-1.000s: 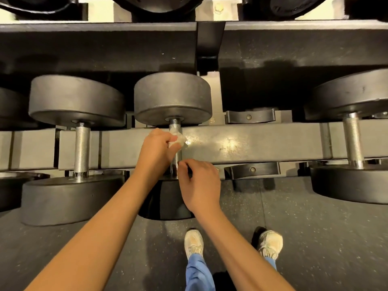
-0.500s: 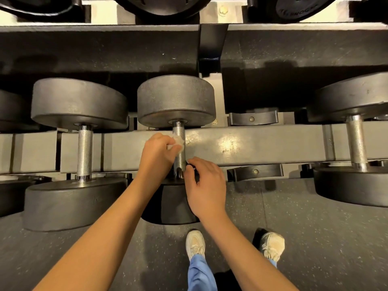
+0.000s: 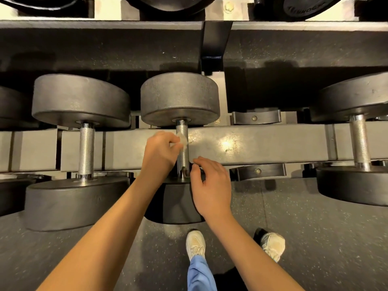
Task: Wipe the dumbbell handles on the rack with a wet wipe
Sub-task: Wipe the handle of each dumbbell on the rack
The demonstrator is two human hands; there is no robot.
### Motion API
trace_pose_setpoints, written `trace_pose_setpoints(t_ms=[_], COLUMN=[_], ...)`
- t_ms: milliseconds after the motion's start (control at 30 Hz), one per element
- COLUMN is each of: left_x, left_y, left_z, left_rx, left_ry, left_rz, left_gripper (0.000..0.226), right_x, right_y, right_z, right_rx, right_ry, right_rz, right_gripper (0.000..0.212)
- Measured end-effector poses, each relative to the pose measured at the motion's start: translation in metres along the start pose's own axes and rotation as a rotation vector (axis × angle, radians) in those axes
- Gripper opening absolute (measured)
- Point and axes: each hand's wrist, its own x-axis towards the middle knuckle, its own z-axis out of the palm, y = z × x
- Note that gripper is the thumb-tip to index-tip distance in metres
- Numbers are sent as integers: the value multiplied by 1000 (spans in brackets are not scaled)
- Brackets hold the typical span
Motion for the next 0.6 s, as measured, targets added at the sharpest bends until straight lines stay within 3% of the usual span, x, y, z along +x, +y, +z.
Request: trace_pose_setpoints(t_ms=[67,200,467,600], left_x=[2,22,6,23], left_y=[-4,4,-6,7], left_z=[-1,8,4,3], left_rx=[-36,-231,-110,-172], left_ry=[13,106,-6,114], left_rz=[-11,-237,-144,-156], left_gripper=[6,8,10,10], right_x=[0,-1,0,-1], right_y=[0,-1,-1,-2], right_z=[0,0,-1,-3], right_rx=[-2,12,42,65], right_ry=[15,6,-25,-44], right_rz=[-5,13,33,61], right_gripper=[41,42,46,45])
